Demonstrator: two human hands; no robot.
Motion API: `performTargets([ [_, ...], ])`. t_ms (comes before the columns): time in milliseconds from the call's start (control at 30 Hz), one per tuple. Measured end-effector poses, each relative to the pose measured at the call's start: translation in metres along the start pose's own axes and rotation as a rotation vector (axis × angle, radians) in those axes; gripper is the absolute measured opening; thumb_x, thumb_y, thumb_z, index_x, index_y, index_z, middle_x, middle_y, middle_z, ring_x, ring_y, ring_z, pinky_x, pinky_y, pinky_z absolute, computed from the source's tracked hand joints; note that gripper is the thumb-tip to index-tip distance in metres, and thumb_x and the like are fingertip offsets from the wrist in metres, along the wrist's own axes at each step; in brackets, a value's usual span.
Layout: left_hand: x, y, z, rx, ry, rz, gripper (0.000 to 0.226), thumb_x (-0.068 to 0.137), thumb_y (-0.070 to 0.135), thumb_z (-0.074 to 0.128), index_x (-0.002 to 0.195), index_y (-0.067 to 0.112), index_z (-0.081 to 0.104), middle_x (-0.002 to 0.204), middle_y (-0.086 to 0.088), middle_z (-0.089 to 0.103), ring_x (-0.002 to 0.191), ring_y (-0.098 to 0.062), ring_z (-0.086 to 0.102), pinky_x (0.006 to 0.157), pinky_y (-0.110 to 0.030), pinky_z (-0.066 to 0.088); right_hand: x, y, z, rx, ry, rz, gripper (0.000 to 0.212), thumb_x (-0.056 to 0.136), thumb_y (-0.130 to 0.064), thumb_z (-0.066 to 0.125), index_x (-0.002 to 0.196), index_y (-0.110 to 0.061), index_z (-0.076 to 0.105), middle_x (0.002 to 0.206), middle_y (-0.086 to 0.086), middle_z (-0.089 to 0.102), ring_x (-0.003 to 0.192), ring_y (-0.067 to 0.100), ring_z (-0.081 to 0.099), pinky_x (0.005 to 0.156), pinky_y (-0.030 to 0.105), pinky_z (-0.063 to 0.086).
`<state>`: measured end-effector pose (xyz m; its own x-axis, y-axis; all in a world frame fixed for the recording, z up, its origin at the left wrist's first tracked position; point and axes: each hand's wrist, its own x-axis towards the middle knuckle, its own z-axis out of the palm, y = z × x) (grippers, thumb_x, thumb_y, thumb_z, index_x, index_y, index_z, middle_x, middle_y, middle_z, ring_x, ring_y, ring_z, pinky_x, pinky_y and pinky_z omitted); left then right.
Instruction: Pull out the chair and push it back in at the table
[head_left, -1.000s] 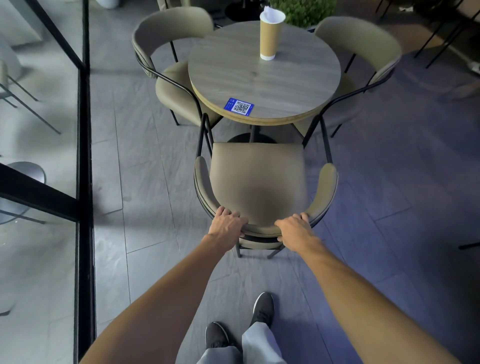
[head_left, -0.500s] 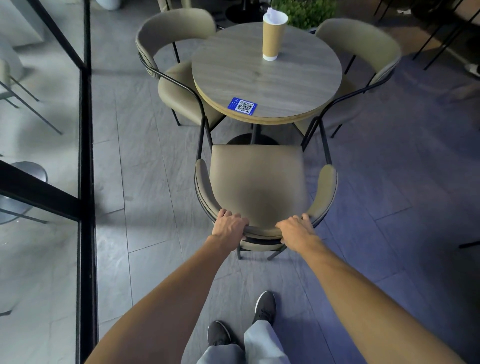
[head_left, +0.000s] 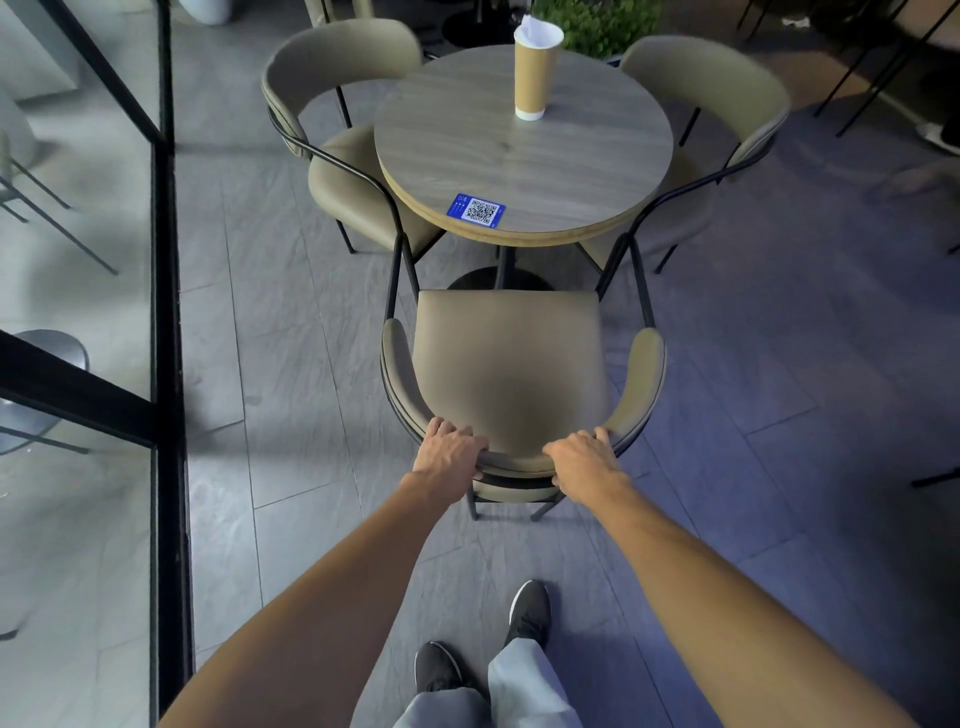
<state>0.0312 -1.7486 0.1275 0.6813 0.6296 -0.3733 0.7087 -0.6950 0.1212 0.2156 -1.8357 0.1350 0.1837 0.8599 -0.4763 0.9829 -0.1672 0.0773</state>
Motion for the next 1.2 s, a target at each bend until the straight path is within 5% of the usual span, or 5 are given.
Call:
performTargets([
  [500, 0.003, -0.001, -0.003, 0.009, -0.062, 0.008, 0.029, 0.094, 0.038, 0.064, 0.12, 0.028, 0.062, 0.116, 0.001, 0.062, 0.112, -0.024, 0.053, 0.104, -0.036, 0.031, 0.002, 0.003, -0.004, -0.019, -0.052, -0.028, 0.027, 0.089, -0.022, 0.067, 0.116, -0.024, 0.066, 0.11, 0.005, 0.069, 0.112, 0.027, 0.056, 0.095, 0.042, 0.034],
  [733, -0.006, 0.007, -0.031, -0.019, -0.119, 0.028, 0.041, 0.1, 0.047, 0.047, 0.131, 0.021, 0.058, 0.128, -0.005, 0.06, 0.118, -0.027, 0.053, 0.102, -0.041, 0.041, -0.012, 0.003, -0.022, 0.097, -0.064, -0.065, 0.042, 0.09, -0.035, 0.066, 0.128, -0.02, 0.057, 0.122, 0.007, 0.065, 0.118, 0.03, 0.051, 0.099, 0.045, 0.036],
  [967, -0.005, 0.054, -0.105, -0.034, -0.028, -0.002, 0.039, 0.101, 0.043, 0.043, 0.128, 0.016, 0.053, 0.126, -0.012, 0.057, 0.118, -0.033, 0.054, 0.097, -0.046, 0.042, -0.036, 0.032, -0.102, 0.16, 0.054, -0.076, 0.052, 0.09, -0.046, 0.063, 0.134, -0.022, 0.052, 0.13, 0.006, 0.058, 0.123, 0.031, 0.048, 0.099, 0.048, 0.038],
  [1200, 0.041, 0.147, -0.187, -0.083, 0.135, 0.025, 0.042, 0.101, 0.047, 0.043, 0.132, 0.021, 0.054, 0.128, -0.011, 0.057, 0.119, -0.032, 0.055, 0.099, -0.045, 0.043, -0.056, 0.125, -0.165, 0.164, 0.186, -0.055, 0.043, 0.095, -0.037, 0.057, 0.133, -0.018, 0.052, 0.132, 0.009, 0.057, 0.125, 0.033, 0.047, 0.101, 0.047, 0.037],
])
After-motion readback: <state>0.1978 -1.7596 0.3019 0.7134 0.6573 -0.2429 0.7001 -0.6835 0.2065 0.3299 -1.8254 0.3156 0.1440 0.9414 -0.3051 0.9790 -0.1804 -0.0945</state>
